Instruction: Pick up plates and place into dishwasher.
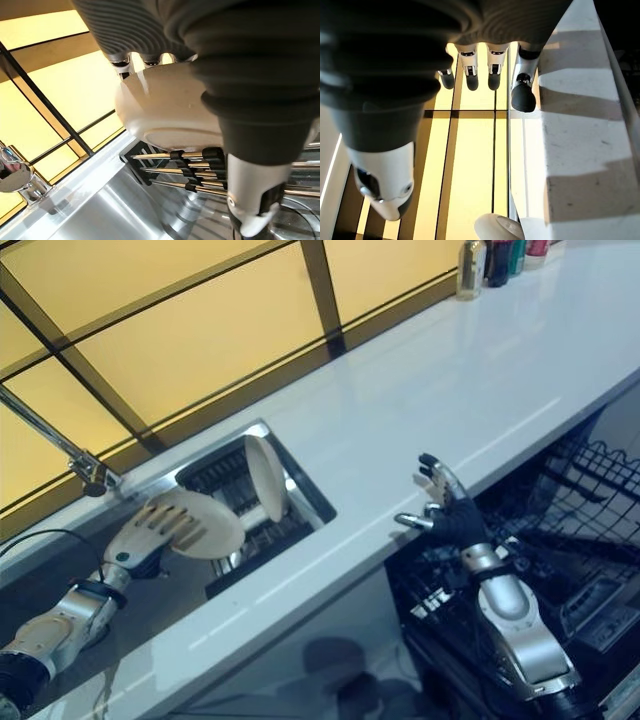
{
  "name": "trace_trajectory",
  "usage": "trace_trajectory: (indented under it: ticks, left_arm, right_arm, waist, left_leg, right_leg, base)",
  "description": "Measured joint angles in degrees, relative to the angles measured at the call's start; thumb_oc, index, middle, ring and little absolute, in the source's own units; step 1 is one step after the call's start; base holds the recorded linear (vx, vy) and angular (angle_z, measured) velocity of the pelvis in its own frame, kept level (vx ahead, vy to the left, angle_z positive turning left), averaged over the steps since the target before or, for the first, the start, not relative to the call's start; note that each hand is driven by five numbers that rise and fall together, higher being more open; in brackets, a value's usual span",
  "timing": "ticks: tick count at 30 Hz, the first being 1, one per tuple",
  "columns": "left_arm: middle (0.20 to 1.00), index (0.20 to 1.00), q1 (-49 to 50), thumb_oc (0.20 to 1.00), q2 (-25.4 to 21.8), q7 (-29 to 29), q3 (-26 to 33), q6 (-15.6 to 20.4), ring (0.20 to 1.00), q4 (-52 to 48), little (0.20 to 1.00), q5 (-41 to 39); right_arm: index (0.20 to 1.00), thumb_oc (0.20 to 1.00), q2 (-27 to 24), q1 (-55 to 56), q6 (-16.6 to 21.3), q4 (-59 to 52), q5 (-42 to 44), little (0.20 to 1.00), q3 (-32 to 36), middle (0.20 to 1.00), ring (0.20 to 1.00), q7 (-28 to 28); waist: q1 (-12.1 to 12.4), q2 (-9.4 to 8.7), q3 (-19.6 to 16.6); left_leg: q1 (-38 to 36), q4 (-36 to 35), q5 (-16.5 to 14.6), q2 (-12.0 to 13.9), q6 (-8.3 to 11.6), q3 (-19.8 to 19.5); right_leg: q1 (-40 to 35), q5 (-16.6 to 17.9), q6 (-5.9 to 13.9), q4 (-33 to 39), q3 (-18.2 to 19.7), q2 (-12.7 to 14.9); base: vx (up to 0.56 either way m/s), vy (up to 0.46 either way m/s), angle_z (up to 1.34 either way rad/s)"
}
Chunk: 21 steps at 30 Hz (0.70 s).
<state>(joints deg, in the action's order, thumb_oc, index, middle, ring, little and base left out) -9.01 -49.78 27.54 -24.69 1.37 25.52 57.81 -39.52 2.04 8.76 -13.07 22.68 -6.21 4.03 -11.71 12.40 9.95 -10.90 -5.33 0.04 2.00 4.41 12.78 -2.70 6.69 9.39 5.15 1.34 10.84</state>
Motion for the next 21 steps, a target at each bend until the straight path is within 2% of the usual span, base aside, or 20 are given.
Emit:
trace_trajectory:
  ticks: [4, 8, 9, 10, 11, 16, 21]
  left_arm:
    - [1.000, 1.000, -2.2, 1.000, 3.1, 1.8, -1.1, -3.5, 1.000, 2.5, 1.000, 0.0]
    - [1.000, 1.000, -3.9, 1.000, 4.8, 4.4, -1.2, -6.9, 1.000, 3.9, 1.000, -0.1]
    - [0.827, 0.827, -4.1, 0.827, 4.9, 5.1, -1.2, -7.6, 0.827, 4.1, 0.827, -0.2]
    - [0.231, 0.231, -4.5, 0.231, 4.9, 5.5, -1.2, -8.3, 0.231, 4.4, 0.231, -0.3]
    - [0.200, 0.200, -5.2, 0.200, 5.0, 5.9, -1.3, -9.0, 0.200, 4.8, 0.200, -0.6]
    - [0.200, 0.200, -8.6, 0.200, 6.1, 6.2, -1.5, -12.1, 0.200, 6.8, 0.200, -0.6]
    - [0.200, 0.200, -9.4, 0.200, 6.1, 7.1, -2.9, -13.0, 0.200, 7.2, 0.200, 0.6]
  right_arm:
    - [1.000, 1.000, -0.9, -2.1, 0.0, -0.3, 0.0, 1.000, 0.1, 1.000, 1.000, -0.1]
    - [1.000, 1.000, -2.1, -3.1, 0.0, -0.4, 0.0, 1.000, 0.9, 1.000, 1.000, -0.3]
    - [1.000, 1.000, -2.1, -3.4, 0.0, -0.4, 0.0, 1.000, 1.2, 1.000, 1.000, -0.3]
    - [1.000, 1.000, -2.1, -3.7, 0.0, -0.4, 0.0, 1.000, 1.4, 1.000, 1.000, -0.3]
    - [1.000, 1.000, -2.1, -4.2, 0.0, -0.6, 0.0, 1.000, 1.5, 1.000, 1.000, -0.2]
    - [1.000, 1.000, -2.2, -4.6, 0.1, -0.2, -0.1, 1.000, 3.0, 1.000, 1.000, 0.0]
    - [1.000, 1.000, -2.2, -4.9, -0.2, -0.3, -0.1, 1.000, 3.5, 1.000, 1.000, -0.1]
  waist:
    - [-0.1, 0.76, 1.2]
    - [-0.2, 0.56, 3.2]
    - [-0.2, 0.50, 3.3]
    - [-0.2, 0.47, 3.4]
    - [-0.3, 0.41, 3.8]
    - [-0.5, -0.09, 5.7]
    - [-0.5, -0.35, 6.0]
  left_leg:
    - [0.7, 0.3, 0.2, -0.6, -0.31, 0.7]
    - [0.9, 0.2, 0.3, -0.7, -0.45, 1.2]
    - [1.8, 0.2, 0.4, -0.8, -0.54, 1.2]
    - [1.9, 0.2, 0.5, -0.9, -0.64, 1.2]
    - [2.6, 0.3, 0.7, -1.0, -0.74, 1.2]
    - [3.7, 0.3, 1.2, -1.5, -1.05, 1.3]
    - [4.1, 0.3, 1.3, -1.8, -1.15, 1.3]
  right_leg:
    - [0.9, 0.5, 0.38, 0.0, 0.9, 0.4]
    - [1.7, 0.9, 0.33, 0.0, 1.3, 0.5]
    - [2.2, 1.0, 0.18, 0.0, 1.3, 0.6]
    - [2.8, 1.1, 0.15, -0.1, 1.3, 0.7]
    - [3.1, 1.6, 0.43, 0.0, 1.4, 0.8]
    - [4.7, 2.1, 0.64, -0.1, 1.7, 1.3]
    - [5.1, 2.2, 0.64, -0.1, 1.7, 1.6]
  base:
    - [0.01, 0.042, -0.08]
    - [-0.02, 0.010, -0.10]
    - [-0.03, 0.006, -0.07]
    - [-0.03, 0.001, -0.05]
    - [-0.03, -0.004, -0.01]
    - [0.00, 0.000, 0.00]
    - [0.00, 0.000, 0.00]
